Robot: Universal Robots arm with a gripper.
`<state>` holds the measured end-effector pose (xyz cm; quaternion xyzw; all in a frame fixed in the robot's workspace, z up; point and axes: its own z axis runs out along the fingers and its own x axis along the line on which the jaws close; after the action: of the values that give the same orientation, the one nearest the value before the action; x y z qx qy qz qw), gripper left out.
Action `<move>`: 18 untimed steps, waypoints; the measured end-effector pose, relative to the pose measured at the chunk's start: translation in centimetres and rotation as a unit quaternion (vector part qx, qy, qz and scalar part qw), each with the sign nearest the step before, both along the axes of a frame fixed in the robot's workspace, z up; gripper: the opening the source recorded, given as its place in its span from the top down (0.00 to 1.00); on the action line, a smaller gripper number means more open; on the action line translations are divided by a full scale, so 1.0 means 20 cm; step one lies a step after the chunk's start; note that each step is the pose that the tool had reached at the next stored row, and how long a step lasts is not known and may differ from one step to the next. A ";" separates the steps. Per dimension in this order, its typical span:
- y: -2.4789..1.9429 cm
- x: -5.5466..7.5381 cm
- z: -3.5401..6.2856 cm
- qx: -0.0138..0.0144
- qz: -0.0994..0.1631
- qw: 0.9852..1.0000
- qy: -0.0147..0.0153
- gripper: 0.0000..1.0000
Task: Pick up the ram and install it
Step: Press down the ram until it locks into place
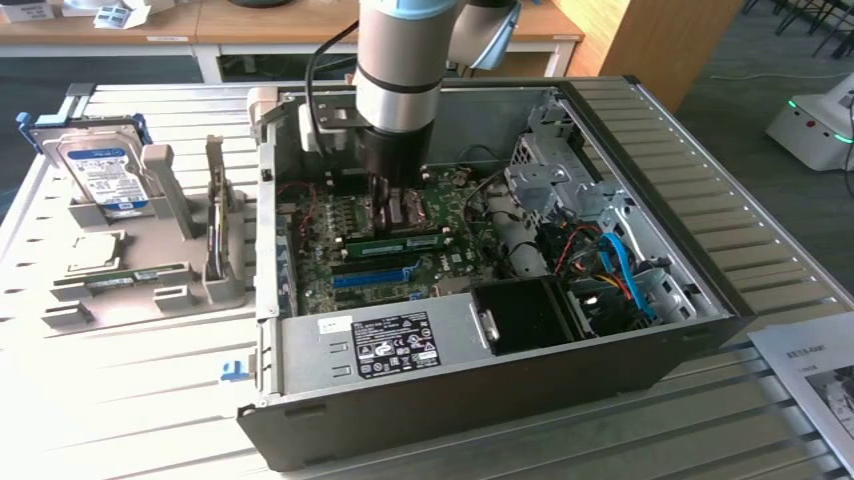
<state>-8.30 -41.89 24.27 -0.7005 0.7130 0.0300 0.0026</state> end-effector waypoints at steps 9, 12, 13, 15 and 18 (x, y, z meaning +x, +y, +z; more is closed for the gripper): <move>0.000 0.00 0.092 0.000 0.000 1.000 0.000 0.90; 0.000 0.00 0.120 0.000 0.000 1.000 0.000 0.90; 0.000 0.00 0.129 0.000 0.000 1.000 0.000 0.90; 0.000 0.00 0.148 0.000 0.000 1.000 0.000 0.90; 0.000 0.00 0.185 0.000 0.000 1.000 0.000 0.90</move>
<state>-8.30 -41.89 27.96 -0.7005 0.7130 0.0300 0.0026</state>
